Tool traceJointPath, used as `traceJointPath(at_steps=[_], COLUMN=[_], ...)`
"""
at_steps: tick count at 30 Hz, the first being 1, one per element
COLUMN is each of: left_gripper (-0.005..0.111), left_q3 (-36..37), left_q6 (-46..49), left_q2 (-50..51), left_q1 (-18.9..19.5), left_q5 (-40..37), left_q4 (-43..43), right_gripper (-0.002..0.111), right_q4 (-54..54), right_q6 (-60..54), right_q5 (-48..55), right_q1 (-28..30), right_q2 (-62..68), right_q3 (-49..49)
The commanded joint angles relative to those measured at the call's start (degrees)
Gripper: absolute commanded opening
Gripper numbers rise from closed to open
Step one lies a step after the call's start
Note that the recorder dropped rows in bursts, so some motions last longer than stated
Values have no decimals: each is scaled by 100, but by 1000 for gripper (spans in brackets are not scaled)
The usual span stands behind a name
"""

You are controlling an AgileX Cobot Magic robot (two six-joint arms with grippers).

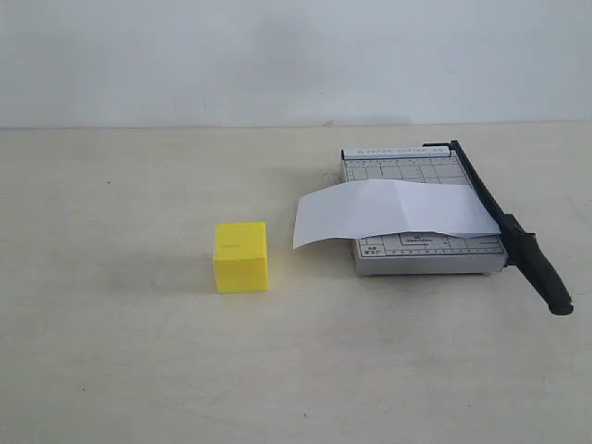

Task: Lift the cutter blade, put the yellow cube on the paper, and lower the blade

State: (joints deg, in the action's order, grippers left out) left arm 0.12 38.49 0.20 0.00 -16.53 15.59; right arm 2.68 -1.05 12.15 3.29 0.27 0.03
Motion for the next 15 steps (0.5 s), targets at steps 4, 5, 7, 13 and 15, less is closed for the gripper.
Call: traceJointPath(at_steps=[4,5,7,13,15], left_gripper=[4,4,4,4,4], left_q3=[-12,-12,-12,-12,-12], left_q6=[-3,-3,-3,-3,-3], left_q2=[-20,-20,-20,-20,-20], left_q1=[10,10,10,10,-37], left_q5=[30,30,30,30,30], left_q4=[0,0,0,0,0], right_gripper=[1,1,1,1,1], right_q4=[-27,-27,-27,342,400], right_q6=[-12,-12,-12,554,657], right_q5=[-34,-34,-34,-542,-975], right_q1=[26,26,26,26,26], right_q2=[-27,-27,-27,-27,-27], right_q3=[-3,-3,-3,-3,-3])
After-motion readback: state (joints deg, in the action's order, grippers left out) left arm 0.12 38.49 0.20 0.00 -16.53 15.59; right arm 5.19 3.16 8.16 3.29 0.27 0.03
